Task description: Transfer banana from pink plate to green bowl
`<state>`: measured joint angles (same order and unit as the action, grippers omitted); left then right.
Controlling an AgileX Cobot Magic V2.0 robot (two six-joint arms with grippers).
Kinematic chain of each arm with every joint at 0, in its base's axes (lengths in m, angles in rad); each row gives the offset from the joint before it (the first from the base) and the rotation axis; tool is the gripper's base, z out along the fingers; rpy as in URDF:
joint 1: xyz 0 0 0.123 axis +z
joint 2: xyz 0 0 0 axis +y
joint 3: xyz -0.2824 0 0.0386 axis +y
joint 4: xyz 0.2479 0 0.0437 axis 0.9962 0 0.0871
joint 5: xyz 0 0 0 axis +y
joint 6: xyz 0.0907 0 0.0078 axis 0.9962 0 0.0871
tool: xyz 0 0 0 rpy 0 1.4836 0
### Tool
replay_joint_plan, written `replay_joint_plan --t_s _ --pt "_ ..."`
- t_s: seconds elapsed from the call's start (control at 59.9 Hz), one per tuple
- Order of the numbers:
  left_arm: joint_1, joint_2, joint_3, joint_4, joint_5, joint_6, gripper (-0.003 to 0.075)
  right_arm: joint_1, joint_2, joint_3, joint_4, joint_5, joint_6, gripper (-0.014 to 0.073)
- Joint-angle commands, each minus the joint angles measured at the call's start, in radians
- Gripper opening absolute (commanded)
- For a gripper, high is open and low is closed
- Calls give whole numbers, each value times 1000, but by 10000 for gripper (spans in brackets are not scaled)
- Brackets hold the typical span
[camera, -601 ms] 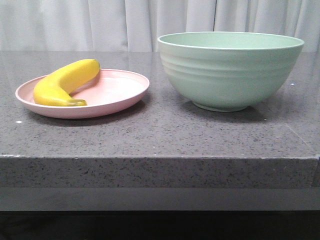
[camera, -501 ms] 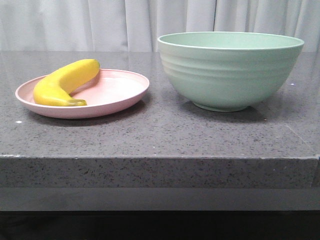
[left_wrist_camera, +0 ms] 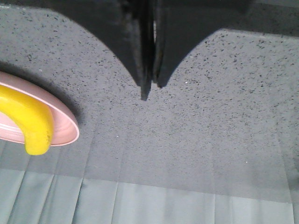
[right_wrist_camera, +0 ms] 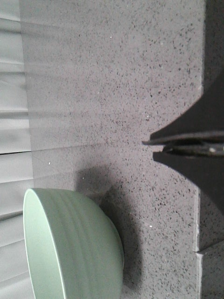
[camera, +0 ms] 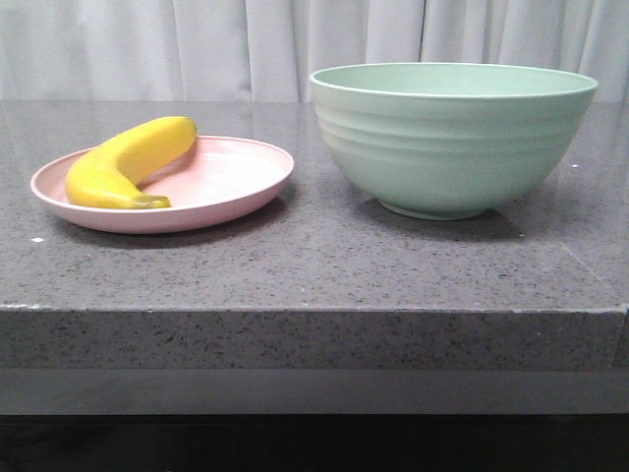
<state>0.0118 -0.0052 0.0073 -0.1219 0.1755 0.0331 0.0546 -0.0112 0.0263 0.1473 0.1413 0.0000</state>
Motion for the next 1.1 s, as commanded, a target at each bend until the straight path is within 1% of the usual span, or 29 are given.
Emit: replay_joint_plan --t_s 0.0,0.651,0.735,0.818,0.935,1.019,1.085 --pt "0 -17 4 -4 -87 -6 -20 -4 -22 1 -7 -75 0 -116" --pt "0 -17 4 -4 -90 -6 -20 -4 -22 1 -7 -83 0 -116" --pt "0 -17 -16 -48 -115 -6 -20 -4 -22 -7 -7 -121 0 -116" --pt "0 -15 -72 -48 -105 -6 -20 -4 -22 -69 -8 -84 0 -116" --pt "0 25 -197 -48 -69 -6 -20 -4 10 -221 -31 46 -16 -115" --pt "0 89 -299 -48 -53 -6 -20 -4 81 -341 -51 109 -16 -115" --pt "0 174 -372 -48 -41 -6 -20 -4 144 -410 -54 129 -16 -115"
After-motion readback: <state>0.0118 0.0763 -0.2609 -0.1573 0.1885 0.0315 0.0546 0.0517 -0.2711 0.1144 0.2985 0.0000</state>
